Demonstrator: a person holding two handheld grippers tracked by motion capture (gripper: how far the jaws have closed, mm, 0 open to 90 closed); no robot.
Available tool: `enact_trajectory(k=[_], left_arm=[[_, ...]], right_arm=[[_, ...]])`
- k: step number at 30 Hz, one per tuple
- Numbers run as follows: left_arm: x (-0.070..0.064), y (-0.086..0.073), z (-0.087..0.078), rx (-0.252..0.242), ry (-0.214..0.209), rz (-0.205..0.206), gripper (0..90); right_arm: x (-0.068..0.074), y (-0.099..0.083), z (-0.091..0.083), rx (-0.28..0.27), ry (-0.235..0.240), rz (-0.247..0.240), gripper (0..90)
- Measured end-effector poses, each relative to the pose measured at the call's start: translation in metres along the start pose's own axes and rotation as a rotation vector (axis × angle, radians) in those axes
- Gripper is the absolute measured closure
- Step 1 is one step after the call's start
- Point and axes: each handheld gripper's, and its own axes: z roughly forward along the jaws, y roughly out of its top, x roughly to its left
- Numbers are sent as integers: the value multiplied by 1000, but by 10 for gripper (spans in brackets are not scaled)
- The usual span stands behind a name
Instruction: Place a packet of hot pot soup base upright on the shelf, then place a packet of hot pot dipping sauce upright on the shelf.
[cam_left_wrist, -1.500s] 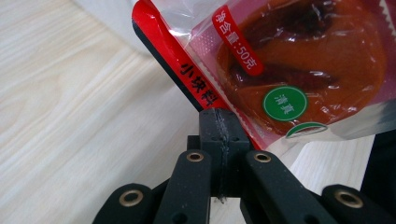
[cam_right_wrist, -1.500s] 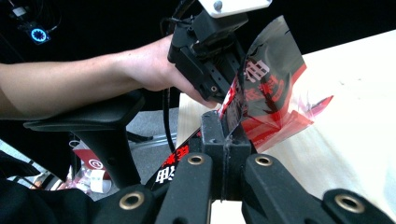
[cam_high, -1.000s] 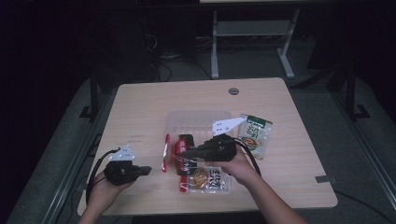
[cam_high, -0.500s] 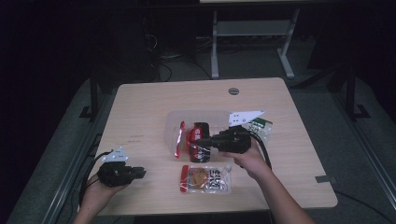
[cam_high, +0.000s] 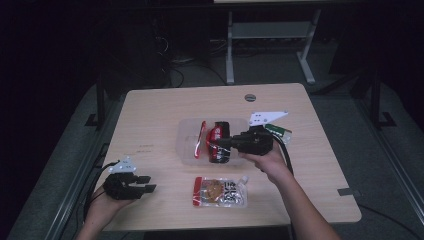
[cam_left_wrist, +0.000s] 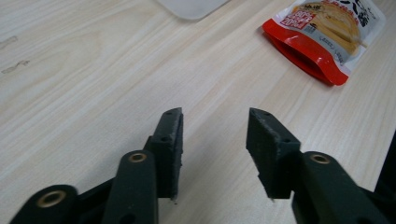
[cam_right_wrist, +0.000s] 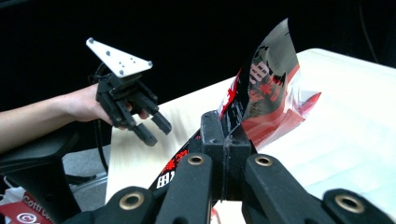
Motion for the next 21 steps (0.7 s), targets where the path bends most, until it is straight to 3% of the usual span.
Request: enact_trajectory(k=[10, 21], left_arm=[[2, -1, 2, 3, 20, 1, 348], [2, -2, 4, 3, 22, -5, 336]], right_arm=[[-15, 5, -9, -6, -54, 13, 900], [-21, -2, -14, 14, -85, 28, 900]])
